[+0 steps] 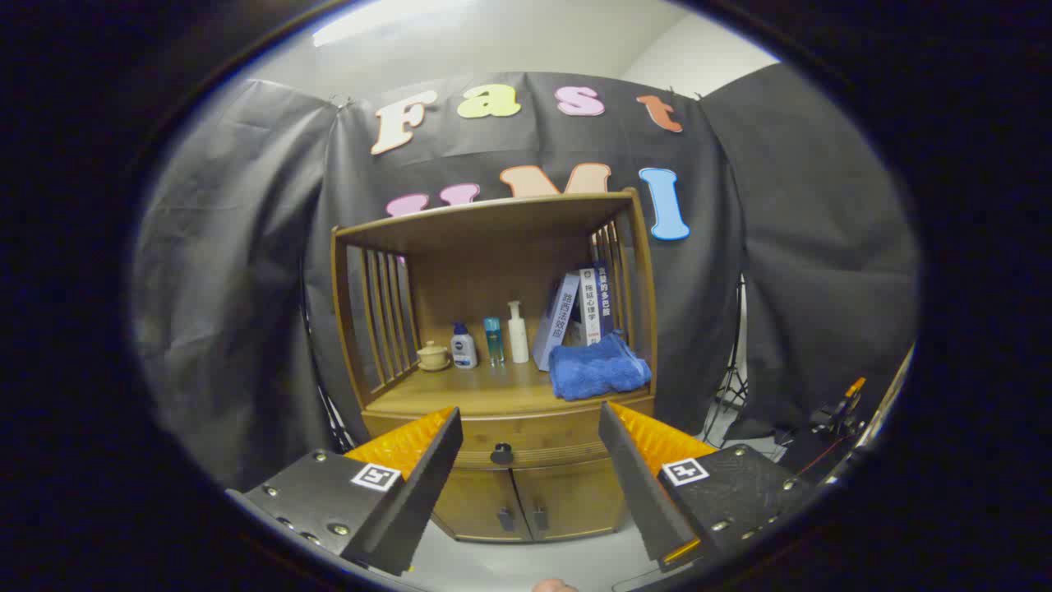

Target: Pull open the drawer, take out the items inside it, and place them on the countertop above the cabinet.

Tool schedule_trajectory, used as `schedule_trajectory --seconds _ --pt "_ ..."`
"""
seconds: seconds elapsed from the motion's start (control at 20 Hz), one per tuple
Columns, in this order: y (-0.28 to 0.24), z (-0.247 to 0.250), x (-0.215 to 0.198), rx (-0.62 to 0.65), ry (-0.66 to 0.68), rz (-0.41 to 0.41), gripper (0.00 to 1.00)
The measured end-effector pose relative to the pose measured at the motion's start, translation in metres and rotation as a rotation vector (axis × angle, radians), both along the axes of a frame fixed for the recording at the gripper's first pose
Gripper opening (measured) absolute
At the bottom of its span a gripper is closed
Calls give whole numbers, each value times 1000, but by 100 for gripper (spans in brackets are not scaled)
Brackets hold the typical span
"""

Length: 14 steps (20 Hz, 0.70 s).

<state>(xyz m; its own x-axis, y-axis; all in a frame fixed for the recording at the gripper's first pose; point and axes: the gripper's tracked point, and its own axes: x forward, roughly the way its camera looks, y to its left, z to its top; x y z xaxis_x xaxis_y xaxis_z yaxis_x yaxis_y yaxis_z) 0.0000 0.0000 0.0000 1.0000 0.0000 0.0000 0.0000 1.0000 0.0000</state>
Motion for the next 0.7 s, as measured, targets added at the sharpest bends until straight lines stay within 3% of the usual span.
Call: schedule_trajectory --seconds 0.4,0.7 --pt "26 -1 -2 -39 -3 42 100" --pt "27 -5 -1 -41 -3 30 100"
